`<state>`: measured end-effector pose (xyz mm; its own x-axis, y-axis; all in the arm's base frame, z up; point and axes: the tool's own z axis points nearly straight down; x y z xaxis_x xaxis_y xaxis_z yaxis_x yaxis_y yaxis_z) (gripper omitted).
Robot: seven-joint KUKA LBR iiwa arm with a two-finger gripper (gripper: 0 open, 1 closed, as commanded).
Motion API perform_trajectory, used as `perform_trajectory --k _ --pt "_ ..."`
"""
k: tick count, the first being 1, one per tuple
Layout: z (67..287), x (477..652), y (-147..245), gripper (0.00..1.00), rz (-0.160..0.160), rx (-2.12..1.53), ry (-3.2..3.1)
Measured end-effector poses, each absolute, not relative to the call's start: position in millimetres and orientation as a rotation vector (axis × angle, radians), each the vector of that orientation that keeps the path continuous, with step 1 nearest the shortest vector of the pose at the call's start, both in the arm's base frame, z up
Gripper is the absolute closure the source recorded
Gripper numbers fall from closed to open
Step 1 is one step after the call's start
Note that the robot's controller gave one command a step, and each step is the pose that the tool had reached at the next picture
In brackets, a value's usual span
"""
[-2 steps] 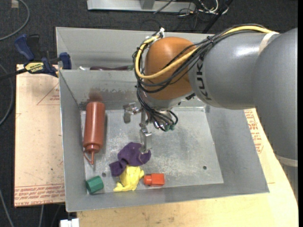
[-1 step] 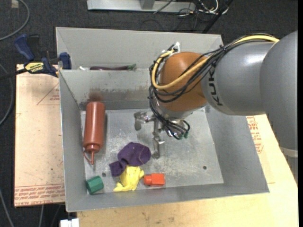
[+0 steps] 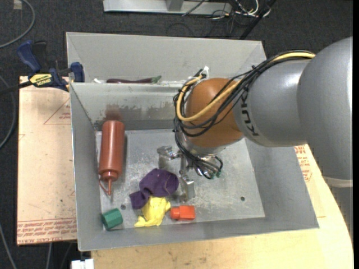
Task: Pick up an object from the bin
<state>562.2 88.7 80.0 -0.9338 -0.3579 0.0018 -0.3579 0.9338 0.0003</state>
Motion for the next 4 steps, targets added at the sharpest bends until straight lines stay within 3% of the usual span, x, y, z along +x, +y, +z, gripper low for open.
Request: perform_trajectory --k 1,2,3,4 --pt "71 559.8 128 1.0 -0.004 0.756 -3.069" --pt "71 559.8 128 1.0 -0.004 0.756 -3.069" --pt "186 567.6 111 1.0 -0.006 0.713 -3.083" --pt "186 567.6 111 1.0 -0.007 0.713 -3.083"
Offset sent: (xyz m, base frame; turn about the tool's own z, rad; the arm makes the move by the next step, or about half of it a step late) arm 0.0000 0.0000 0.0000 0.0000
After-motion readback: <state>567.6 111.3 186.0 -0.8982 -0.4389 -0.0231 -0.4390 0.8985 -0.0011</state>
